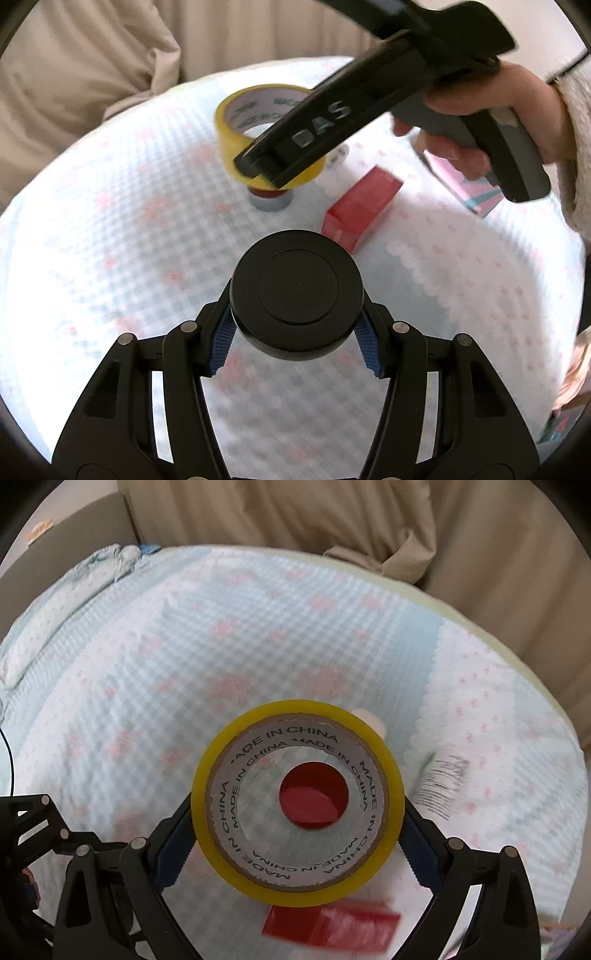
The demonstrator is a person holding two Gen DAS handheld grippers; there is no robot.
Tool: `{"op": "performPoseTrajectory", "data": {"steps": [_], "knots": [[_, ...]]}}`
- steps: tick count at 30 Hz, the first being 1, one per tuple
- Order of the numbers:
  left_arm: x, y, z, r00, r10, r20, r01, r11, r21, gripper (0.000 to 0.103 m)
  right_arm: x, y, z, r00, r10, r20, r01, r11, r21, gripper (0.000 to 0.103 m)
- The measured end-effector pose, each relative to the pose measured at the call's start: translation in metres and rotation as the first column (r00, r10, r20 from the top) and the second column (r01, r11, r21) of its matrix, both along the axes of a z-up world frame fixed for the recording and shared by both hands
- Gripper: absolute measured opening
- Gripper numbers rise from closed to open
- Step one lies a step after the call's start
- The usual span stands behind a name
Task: Organize rigid objects
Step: 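Grasp the black-lidded jar with the left gripper while the right grasps the yellow tape roll, then carry the tape roll and black-lidded jar over the cardboard box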
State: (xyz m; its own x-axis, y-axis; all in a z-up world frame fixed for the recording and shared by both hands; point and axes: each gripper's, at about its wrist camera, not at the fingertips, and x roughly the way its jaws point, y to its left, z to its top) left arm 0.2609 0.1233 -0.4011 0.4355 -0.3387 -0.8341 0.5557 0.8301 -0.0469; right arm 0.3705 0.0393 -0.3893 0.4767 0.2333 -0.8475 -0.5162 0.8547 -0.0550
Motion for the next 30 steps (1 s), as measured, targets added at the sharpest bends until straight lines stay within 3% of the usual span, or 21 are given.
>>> {"op": "performPoseTrajectory", "data": {"steps": [8, 14, 22, 30], "knots": [[-0.028, 0.015, 0.091, 0.999, 0.042, -0.002, -0.042, 0.999, -0.013, 0.053, -0.062, -0.02, 0.091, 0.996, -0.091, 0.007, 0.09, 0.995, 0.045, 0.096], [-0.034, 0.014, 0.163, 0.999, 0.016, 0.049, -0.015, 1.0, -0.02, 0.053, -0.105, -0.047, 0.146, 0.982, -0.191, -0.017, 0.191, 0.978, 0.078, 0.096], [-0.037, -0.018, 0.214, 0.996, -0.005, 0.085, 0.01, 0.998, -0.059, 0.053, -0.144, -0.106, 0.191, 0.951, -0.31, -0.014, 0.31, 0.946, 0.09, 0.096], [-0.044, -0.094, 0.235, 0.997, 0.015, 0.077, -0.008, 0.996, -0.092, 0.053, -0.176, -0.199, 0.213, 0.922, -0.387, -0.006, 0.386, 0.917, 0.104, 0.096]]}}
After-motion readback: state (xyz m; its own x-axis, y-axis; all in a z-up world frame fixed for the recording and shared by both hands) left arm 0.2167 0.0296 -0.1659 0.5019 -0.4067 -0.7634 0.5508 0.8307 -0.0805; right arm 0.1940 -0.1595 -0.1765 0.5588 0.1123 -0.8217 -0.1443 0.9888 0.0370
